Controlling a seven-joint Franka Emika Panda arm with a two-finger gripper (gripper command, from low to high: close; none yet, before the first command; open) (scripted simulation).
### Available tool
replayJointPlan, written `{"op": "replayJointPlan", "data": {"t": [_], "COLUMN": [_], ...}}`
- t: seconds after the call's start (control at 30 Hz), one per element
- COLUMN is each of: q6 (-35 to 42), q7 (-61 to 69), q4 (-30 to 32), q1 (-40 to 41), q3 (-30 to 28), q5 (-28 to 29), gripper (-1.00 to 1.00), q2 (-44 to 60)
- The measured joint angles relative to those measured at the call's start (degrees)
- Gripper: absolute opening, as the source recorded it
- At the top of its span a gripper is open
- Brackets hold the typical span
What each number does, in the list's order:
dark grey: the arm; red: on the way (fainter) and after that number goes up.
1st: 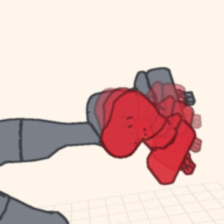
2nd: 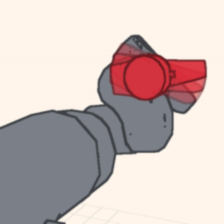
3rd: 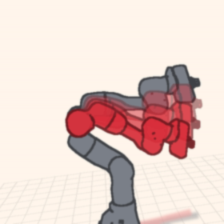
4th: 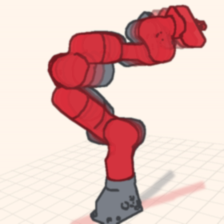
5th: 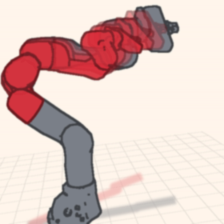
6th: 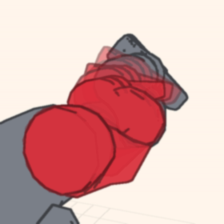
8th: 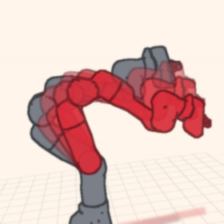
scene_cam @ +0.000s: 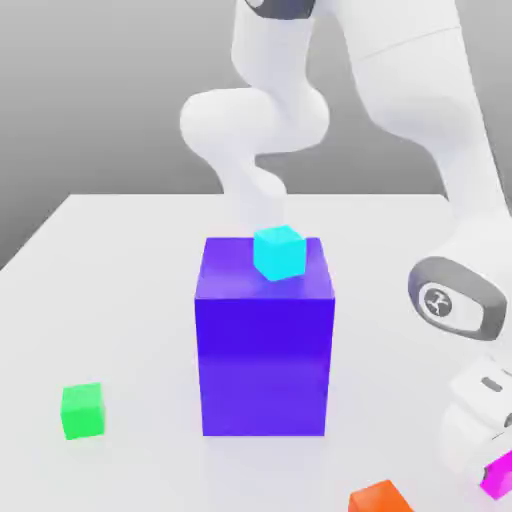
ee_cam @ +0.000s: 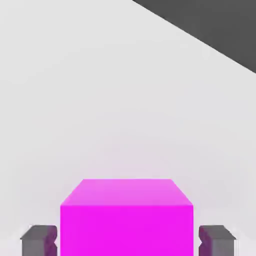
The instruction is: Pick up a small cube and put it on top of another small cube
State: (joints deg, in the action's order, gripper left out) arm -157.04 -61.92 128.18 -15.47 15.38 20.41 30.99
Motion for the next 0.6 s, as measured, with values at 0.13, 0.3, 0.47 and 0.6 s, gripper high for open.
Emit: {"op": "replayJointPlan", "data": {"t": [0.13,0.3,0.47,0.6], "q6": [1.0,5.9,5.8,5.5], "q7": [0.6,0.5,-8.4,-16.0], "q4": [0.4,3.7,8.3,12.1], "q1": [0.6,5.0,10.6,14.9], "q3": [0.8,1.4,-5.7,-11.3], "q5": [-0.8,-6.8,-11.4,-14.3], "gripper": [-1.00,-1.00,-1.00,-1.00], "q2": [-1.4,-9.8,-14.8,-18.6]}}
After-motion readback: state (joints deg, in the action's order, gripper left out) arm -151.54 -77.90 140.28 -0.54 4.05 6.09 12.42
